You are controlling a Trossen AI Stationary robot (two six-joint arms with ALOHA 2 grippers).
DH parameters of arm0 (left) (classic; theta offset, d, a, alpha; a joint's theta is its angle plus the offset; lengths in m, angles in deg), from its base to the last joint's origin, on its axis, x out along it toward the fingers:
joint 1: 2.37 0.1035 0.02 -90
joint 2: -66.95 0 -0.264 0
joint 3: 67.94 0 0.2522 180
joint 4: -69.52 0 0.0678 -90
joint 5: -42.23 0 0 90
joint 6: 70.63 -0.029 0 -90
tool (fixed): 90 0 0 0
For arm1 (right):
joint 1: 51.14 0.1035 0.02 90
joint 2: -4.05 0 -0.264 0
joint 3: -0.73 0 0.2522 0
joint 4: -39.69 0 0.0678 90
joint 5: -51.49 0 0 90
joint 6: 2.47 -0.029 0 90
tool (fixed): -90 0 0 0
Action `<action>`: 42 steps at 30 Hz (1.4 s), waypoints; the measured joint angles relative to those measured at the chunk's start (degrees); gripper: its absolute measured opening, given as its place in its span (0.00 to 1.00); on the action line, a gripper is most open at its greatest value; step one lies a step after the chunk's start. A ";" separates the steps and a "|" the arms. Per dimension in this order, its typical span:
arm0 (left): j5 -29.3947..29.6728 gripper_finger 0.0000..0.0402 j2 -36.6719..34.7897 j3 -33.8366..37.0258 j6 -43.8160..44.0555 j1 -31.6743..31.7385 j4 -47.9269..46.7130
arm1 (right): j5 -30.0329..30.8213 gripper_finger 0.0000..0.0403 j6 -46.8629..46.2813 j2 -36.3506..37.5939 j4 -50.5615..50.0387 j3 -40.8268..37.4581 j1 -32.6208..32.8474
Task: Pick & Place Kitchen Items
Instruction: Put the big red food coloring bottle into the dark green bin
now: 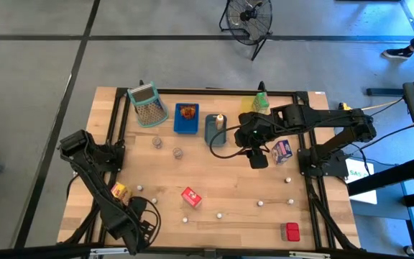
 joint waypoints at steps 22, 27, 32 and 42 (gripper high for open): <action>-0.43 0.40 -0.02 0.02 -1.54 -0.02 -0.07 | 0.00 0.52 0.02 0.02 0.44 0.00 0.02; -0.30 0.32 -0.07 0.00 -2.20 -0.02 0.60 | 0.00 0.52 0.02 0.02 0.44 0.00 0.00; -0.15 0.29 -0.28 -0.02 -5.51 0.00 0.33 | 0.00 0.52 0.02 0.02 0.99 0.00 0.01; 0.50 0.29 -1.20 0.17 -3.89 0.05 -1.01 | 0.00 0.52 0.15 0.02 1.26 0.00 0.01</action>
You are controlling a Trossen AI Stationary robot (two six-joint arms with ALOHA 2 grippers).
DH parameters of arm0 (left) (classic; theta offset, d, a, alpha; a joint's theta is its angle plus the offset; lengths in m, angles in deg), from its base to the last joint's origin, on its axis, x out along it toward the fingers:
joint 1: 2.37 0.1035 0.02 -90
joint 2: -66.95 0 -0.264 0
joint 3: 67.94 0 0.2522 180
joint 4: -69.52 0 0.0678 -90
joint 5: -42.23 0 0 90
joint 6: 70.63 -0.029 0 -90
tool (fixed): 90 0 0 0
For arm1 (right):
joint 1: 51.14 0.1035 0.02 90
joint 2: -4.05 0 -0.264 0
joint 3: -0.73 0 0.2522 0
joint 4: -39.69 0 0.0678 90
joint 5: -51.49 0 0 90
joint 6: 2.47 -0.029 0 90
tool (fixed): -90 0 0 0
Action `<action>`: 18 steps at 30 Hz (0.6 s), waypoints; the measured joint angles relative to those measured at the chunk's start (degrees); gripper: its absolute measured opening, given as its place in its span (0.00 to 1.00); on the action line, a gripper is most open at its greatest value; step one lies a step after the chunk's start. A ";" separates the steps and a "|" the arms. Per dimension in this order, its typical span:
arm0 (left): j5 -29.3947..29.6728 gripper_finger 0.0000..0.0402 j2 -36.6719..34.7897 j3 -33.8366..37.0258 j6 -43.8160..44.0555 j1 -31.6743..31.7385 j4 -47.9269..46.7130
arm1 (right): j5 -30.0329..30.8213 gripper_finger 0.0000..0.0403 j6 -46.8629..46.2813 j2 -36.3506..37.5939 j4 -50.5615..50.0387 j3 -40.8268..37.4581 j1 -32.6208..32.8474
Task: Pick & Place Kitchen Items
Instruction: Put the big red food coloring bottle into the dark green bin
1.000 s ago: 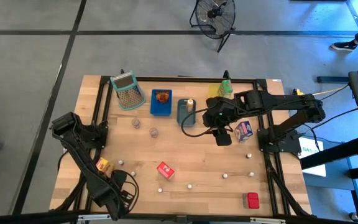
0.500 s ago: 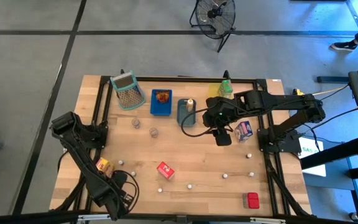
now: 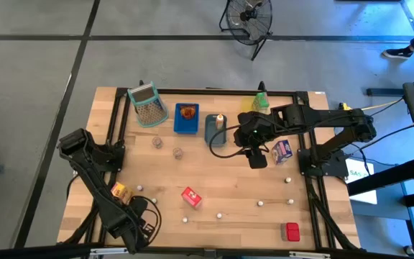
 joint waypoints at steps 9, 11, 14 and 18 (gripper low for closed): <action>-2.65 0.29 -0.02 -3.44 -1.56 1.85 -2.74 | 0.00 0.52 -0.02 0.00 -0.04 0.00 -0.01; -2.65 0.29 -0.07 -5.09 -2.70 2.36 -4.88 | 0.00 0.52 -0.02 0.00 -0.05 0.00 0.01; -2.66 0.29 -0.09 -7.87 -4.03 3.29 -8.98 | -0.04 0.52 -0.02 0.00 -0.07 0.00 0.01; -2.64 0.29 -0.17 -12.12 -5.91 4.33 -15.02 | -0.04 0.52 1.62 0.00 0.38 0.00 0.75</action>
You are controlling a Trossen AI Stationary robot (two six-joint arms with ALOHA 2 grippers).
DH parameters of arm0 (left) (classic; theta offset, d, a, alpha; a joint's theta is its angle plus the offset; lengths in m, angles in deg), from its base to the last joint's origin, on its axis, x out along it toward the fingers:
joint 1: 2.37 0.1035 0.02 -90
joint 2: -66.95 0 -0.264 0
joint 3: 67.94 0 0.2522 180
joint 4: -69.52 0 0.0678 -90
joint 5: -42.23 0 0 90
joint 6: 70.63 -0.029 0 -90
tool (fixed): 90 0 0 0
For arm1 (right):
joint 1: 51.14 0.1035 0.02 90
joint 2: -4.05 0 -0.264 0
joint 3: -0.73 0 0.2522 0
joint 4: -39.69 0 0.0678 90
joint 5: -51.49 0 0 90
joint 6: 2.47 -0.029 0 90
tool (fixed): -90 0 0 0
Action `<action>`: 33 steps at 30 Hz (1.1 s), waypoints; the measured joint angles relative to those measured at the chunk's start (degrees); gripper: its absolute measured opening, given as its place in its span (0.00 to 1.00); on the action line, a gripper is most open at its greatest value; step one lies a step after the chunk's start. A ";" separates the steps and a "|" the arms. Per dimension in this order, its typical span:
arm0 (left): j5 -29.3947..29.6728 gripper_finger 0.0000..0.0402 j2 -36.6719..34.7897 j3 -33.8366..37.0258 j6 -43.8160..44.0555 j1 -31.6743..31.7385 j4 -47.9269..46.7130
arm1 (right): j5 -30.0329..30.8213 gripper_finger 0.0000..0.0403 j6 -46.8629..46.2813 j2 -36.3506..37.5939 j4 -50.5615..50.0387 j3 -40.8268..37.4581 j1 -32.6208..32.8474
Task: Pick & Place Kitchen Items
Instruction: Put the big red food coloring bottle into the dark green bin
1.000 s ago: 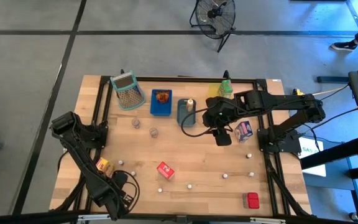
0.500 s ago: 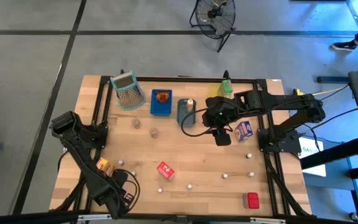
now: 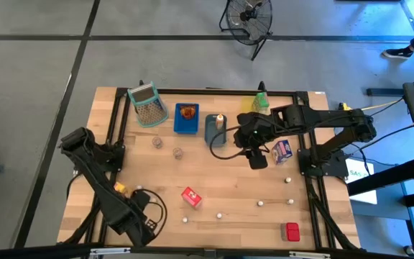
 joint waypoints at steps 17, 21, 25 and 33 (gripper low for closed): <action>8.00 0.29 -0.11 -9.98 -24.65 9.75 -12.24 | -0.07 0.52 -2.57 0.00 3.84 0.00 14.43; 10.72 0.29 -0.24 -9.98 -33.74 13.05 -12.23 | -0.04 0.52 -5.79 0.07 4.51 -0.44 17.91; 13.55 0.29 -1.41 -9.98 -42.16 16.98 -12.23 | -0.02 0.52 -8.49 0.07 4.80 -1.54 21.38; 16.72 0.29 -6.20 -9.98 -56.23 25.00 -12.27 | 2.55 0.52 -14.50 0.04 10.37 -5.42 26.83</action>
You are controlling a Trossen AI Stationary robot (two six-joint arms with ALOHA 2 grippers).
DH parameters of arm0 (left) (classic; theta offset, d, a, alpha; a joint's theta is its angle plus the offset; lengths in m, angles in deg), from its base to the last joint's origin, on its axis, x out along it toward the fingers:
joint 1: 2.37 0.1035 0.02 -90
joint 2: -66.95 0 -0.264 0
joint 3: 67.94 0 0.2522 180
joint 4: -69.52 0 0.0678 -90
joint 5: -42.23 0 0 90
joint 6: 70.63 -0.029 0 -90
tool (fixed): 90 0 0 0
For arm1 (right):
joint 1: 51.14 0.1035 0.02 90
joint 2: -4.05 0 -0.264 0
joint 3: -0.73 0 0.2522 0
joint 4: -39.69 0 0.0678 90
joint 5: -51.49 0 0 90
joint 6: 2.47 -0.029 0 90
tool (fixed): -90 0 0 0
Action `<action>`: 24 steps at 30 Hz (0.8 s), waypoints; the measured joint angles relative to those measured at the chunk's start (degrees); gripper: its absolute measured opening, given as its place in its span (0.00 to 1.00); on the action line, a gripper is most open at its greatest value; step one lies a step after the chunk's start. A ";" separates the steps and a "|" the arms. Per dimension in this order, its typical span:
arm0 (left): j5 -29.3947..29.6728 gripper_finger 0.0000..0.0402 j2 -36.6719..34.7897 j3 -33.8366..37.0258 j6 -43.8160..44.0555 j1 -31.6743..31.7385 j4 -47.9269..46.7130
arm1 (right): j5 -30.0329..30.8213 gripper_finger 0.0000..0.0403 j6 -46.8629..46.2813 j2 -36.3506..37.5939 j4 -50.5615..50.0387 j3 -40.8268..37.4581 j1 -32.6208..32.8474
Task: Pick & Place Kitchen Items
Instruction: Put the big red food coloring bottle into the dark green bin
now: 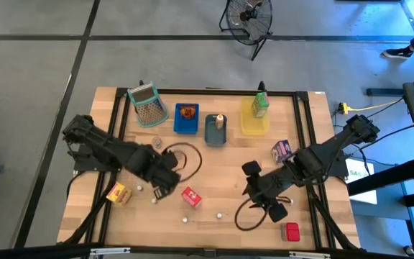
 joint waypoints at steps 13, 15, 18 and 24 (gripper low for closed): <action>1.41 0.29 -5.56 0.00 -25.34 17.59 0.00 | 25.46 0.52 -18.01 0.00 1.01 -4.25 4.27; 1.36 0.29 -5.56 0.00 -29.40 21.24 0.02 | 26.01 0.52 -19.70 0.00 1.60 -5.25 4.31; 0.91 0.29 -5.38 0.00 -34.57 26.75 0.02 | 26.15 0.52 -21.30 0.00 3.17 -6.82 4.31; -4.16 0.29 -4.38 -0.02 -44.74 36.56 3.64 | 26.17 0.52 -24.75 -0.02 3.27 -8.17 4.31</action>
